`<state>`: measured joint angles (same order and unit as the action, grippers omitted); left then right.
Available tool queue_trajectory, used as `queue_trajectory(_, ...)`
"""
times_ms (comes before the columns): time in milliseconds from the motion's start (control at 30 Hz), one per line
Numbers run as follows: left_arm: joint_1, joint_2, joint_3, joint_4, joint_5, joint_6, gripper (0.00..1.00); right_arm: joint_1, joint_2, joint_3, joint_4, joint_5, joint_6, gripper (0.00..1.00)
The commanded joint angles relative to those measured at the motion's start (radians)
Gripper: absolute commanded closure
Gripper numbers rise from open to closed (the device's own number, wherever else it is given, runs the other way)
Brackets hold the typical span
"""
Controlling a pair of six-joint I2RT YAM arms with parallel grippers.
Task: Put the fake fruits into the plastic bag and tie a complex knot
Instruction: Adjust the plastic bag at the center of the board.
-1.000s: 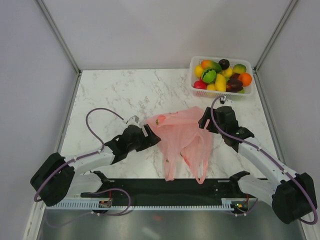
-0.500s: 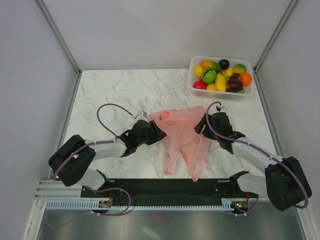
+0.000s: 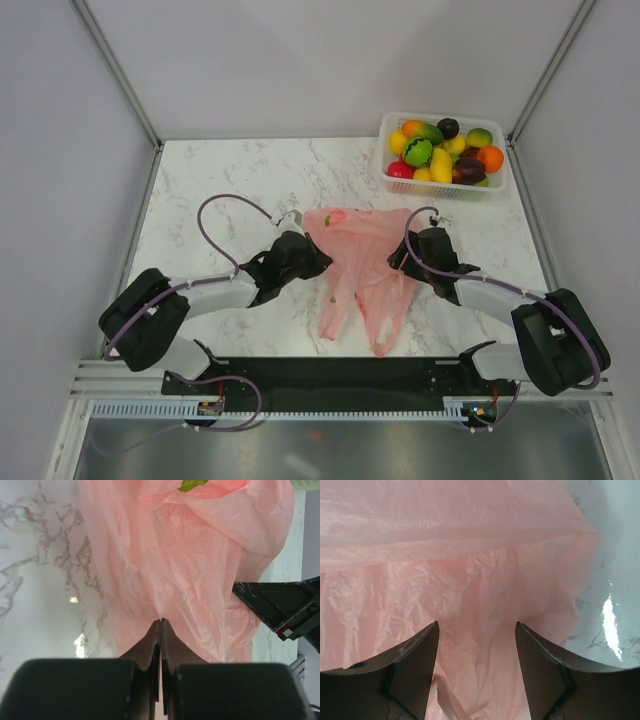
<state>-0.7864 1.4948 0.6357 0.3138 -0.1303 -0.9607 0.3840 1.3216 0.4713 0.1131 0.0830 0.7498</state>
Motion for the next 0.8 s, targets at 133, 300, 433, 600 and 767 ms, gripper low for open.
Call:
queue_trajectory(133,0.081,-0.234,0.041,-0.335,-0.166,0.171,0.98,0.001,0.06,0.081,-0.098,0.179,-0.087,0.29)
queue_trajectory(300,0.247,-0.329,-0.008,-0.397,-0.122,0.224,0.98,0.001,0.073,0.113,-0.147,0.256,-0.113,0.28)
queue_trajectory(433,0.274,-0.329,-0.004,-0.369,-0.007,0.284,0.9,0.001,0.035,0.128,-0.167,0.25,-0.121,0.27)
queue_trajectory(600,0.233,-0.254,-0.027,-0.187,0.159,0.296,0.19,0.001,0.041,0.142,-0.165,0.213,-0.132,0.27)
queue_trajectory(767,0.223,-0.145,0.031,-0.113,0.227,0.321,0.02,0.001,0.056,0.145,-0.148,0.181,-0.138,0.27)
